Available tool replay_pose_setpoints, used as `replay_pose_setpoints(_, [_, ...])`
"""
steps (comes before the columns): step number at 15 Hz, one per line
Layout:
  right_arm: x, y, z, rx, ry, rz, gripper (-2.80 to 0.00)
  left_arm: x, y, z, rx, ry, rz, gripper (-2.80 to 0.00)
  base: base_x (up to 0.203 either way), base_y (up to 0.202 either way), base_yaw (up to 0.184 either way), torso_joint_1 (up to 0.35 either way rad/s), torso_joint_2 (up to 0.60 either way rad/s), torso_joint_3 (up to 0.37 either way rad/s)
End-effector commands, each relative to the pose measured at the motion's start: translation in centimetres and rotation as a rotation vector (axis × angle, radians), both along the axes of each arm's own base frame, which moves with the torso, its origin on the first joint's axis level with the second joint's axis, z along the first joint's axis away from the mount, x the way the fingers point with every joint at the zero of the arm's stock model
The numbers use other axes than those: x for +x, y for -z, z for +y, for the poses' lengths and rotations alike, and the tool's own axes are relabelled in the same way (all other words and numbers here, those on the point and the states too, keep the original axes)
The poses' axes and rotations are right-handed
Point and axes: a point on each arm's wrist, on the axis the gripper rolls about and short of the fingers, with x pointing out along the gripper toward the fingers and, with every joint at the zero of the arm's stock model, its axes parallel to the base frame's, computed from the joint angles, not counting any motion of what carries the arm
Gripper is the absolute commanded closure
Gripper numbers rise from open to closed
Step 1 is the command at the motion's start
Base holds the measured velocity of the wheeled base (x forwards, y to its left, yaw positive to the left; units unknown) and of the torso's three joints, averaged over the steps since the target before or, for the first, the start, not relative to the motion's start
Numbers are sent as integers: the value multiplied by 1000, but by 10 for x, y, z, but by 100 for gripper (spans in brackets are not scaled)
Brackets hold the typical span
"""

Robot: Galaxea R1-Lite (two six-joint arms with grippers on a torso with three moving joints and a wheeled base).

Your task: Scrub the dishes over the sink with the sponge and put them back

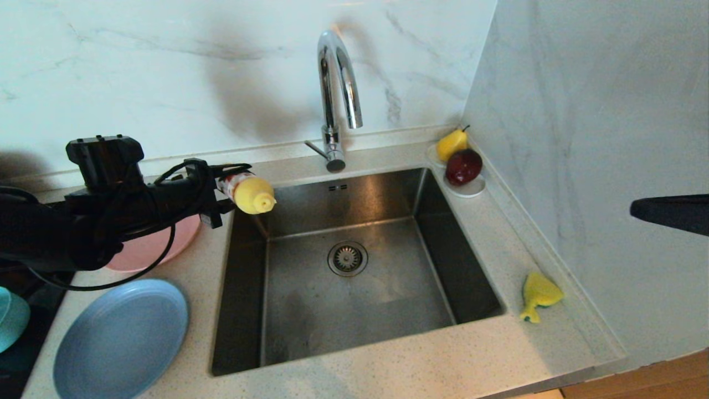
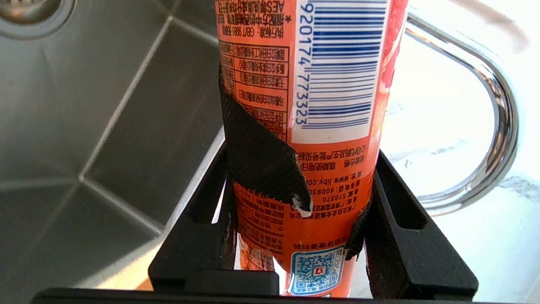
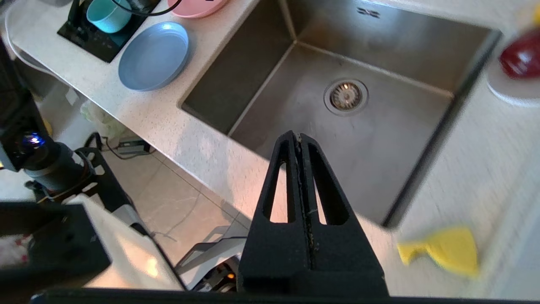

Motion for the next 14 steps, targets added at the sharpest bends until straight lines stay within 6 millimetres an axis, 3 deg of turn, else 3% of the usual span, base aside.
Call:
replay_pose_setpoints(1, [20, 7, 33, -40, -12, 14, 0, -12, -14, -3, -12, 15, -20, 0, 0, 0, 0, 0, 0, 0])
replay_pose_setpoints(7, [50, 14, 83, -40, 7, -22, 0, -27, -29, -27, -23, 133, 8, 0, 0, 0, 0, 0, 0, 0])
replay_pose_setpoints(14, [73, 27, 130, -12, 39, -85, 0, -51, -57, -33, -82, 266, 11, 0, 0, 0, 0, 0, 0, 0])
